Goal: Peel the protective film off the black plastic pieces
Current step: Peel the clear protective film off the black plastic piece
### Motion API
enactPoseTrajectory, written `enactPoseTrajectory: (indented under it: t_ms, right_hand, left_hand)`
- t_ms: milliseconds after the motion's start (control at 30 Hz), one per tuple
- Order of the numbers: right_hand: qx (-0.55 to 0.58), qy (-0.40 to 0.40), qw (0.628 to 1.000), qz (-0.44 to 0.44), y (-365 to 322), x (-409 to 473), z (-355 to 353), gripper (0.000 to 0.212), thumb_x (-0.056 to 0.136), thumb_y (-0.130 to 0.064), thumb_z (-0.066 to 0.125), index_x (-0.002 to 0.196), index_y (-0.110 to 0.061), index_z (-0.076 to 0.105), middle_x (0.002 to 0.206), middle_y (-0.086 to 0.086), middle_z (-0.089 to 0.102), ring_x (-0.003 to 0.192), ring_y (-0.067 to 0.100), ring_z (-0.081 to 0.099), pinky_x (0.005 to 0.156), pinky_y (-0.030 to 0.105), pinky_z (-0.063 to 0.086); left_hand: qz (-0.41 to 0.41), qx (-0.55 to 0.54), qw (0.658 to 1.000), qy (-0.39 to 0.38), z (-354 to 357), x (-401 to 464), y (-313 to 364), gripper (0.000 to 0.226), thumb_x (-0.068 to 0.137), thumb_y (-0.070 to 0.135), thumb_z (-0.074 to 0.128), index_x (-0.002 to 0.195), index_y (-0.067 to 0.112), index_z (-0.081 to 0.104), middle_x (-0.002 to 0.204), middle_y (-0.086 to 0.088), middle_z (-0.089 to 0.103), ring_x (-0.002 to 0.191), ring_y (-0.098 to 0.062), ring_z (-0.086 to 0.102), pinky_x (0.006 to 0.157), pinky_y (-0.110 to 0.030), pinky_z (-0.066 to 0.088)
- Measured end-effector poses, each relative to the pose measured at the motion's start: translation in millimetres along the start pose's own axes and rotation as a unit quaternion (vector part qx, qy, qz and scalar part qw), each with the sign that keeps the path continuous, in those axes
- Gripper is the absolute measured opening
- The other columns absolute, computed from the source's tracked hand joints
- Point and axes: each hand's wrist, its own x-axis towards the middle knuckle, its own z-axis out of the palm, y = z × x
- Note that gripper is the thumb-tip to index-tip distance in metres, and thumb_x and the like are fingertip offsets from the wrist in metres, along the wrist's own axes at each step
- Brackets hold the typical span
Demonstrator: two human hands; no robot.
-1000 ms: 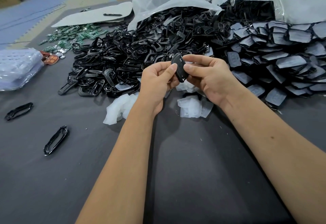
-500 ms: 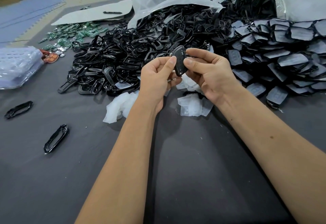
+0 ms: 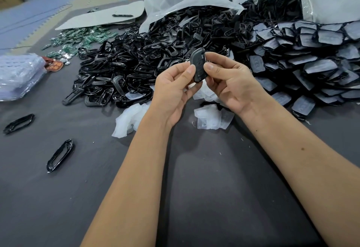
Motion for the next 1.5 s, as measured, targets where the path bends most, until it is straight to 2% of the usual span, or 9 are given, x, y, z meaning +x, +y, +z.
enactPoseTrajectory:
  t_ms: [167,400,500,700,833,967,1233,1367,1500]
  right_hand:
    - [-0.008,-0.031,0.999,0.027,0,1,-5,0.021,0.071,-0.003,0.075,0.086,-0.015,0.084,0.087,0.003,0.079,0.074,0.011,0.073,0.062,0.018,0.056]
    - [-0.028,-0.036,0.999,0.017,-2,0,-2,0.023,0.072,-0.003,0.077,0.091,-0.014,0.083,0.086,0.003,0.079,0.077,0.011,0.074,0.065,0.019,0.057]
    - [-0.161,0.01,0.985,-0.065,-2,-1,-1,0.027,0.079,0.004,0.081,0.1,-0.012,0.077,0.081,0.001,0.078,0.078,0.012,0.075,0.071,0.023,0.059]
    - [-0.521,0.092,0.804,-0.27,-18,-3,-8,0.023,0.082,0.001,0.08,0.099,-0.015,0.081,0.087,-0.004,0.078,0.081,0.004,0.074,0.08,0.022,0.06]
    - [-0.621,0.125,0.69,-0.35,-41,-7,-18,0.025,0.084,0.001,0.071,0.1,-0.015,0.082,0.093,-0.003,0.078,0.087,0.009,0.072,0.085,0.026,0.058]
    - [-0.69,0.174,0.594,-0.374,-76,-8,-41,0.025,0.084,0.002,0.065,0.098,-0.012,0.08,0.096,0.005,0.077,0.096,0.025,0.068,0.087,0.04,0.053]
    - [-0.737,0.279,0.536,-0.302,-139,-2,-88,0.034,0.088,0.0,0.057,0.106,-0.016,0.081,0.105,0.012,0.077,0.104,0.032,0.065,0.087,0.034,0.048]
    - [-0.764,0.235,0.55,-0.241,-153,3,-93,0.039,0.09,0.002,0.053,0.11,-0.016,0.081,0.11,0.011,0.078,0.106,0.033,0.07,0.094,0.035,0.055]
    - [-0.77,0.234,0.545,-0.236,-162,7,-89,0.042,0.091,0.003,0.048,0.108,-0.016,0.081,0.109,0.012,0.078,0.107,0.033,0.069,0.095,0.036,0.056]
  left_hand:
    - [0.014,-0.009,1.0,-0.012,-2,0,1,0.023,0.102,-0.001,0.058,0.123,-0.004,0.065,0.104,-0.012,0.076,0.093,-0.018,0.074,0.082,-0.027,0.059]
    - [0.008,-0.022,0.999,-0.028,-5,-2,3,0.027,0.103,-0.001,0.055,0.128,-0.007,0.063,0.111,-0.017,0.073,0.098,-0.019,0.073,0.085,-0.028,0.058]
    - [0.027,0.036,0.999,0.014,-6,-1,0,0.02,0.101,-0.001,0.061,0.12,0.0,0.068,0.104,-0.015,0.076,0.095,-0.02,0.074,0.082,-0.03,0.059]
    - [0.114,0.213,0.969,0.055,11,5,-4,0.03,0.099,0.003,0.063,0.127,0.012,0.069,0.116,-0.011,0.072,0.101,-0.022,0.071,0.092,-0.04,0.061]
    - [0.165,0.288,0.942,0.044,44,19,1,0.023,0.1,0.01,0.062,0.119,0.009,0.074,0.105,-0.006,0.076,0.098,-0.028,0.072,0.091,-0.049,0.061]
    - [0.201,0.356,0.913,0.003,88,37,-1,0.028,0.101,0.011,0.062,0.127,0.008,0.073,0.117,-0.002,0.076,0.107,-0.013,0.069,0.099,-0.036,0.056]
    - [0.257,0.534,0.801,-0.085,171,75,-20,0.04,0.106,0.014,0.052,0.146,0.01,0.057,0.147,-0.005,0.059,0.144,-0.027,0.038,0.118,-0.025,0.022]
    - [0.249,0.625,0.734,-0.095,186,86,-30,0.044,0.11,0.03,0.044,0.152,0.023,0.049,0.157,0.007,0.048,0.151,-0.026,0.026,0.12,-0.038,0.028]
    - [0.245,0.624,0.738,-0.077,185,82,-34,0.048,0.11,0.036,0.043,0.155,0.021,0.044,0.159,0.004,0.045,0.152,-0.025,0.025,0.119,-0.044,0.029]
